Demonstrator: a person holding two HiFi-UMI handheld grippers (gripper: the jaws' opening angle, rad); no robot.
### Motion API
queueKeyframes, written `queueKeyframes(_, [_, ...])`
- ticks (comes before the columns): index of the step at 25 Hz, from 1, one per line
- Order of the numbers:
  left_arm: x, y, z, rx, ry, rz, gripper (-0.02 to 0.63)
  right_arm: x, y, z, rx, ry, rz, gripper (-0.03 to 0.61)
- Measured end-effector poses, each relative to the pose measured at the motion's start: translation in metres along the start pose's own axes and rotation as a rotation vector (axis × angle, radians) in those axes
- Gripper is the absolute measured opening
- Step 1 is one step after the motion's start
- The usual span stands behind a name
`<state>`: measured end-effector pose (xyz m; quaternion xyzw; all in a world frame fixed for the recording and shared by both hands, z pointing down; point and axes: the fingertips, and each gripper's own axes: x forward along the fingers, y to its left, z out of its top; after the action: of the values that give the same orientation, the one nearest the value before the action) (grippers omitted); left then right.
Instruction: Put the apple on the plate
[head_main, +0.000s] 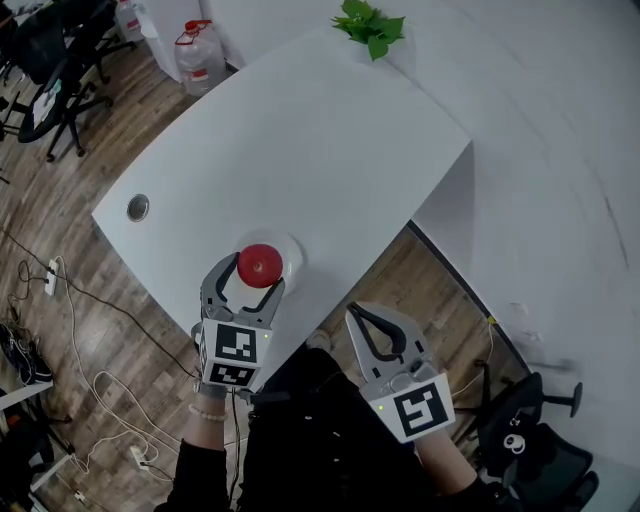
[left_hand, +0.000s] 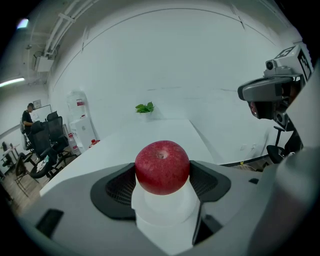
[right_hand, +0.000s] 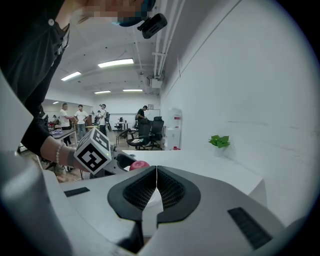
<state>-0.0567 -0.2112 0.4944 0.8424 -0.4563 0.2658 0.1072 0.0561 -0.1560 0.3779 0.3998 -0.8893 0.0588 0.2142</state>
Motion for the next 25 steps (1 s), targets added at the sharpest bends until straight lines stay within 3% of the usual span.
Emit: queueKeyframes(25, [0.057,-0.002,-0.057,0.006,0.161,-0.010,0.348,0.001,-0.017,-0.026,0.050,0.055,-0.019,0.041])
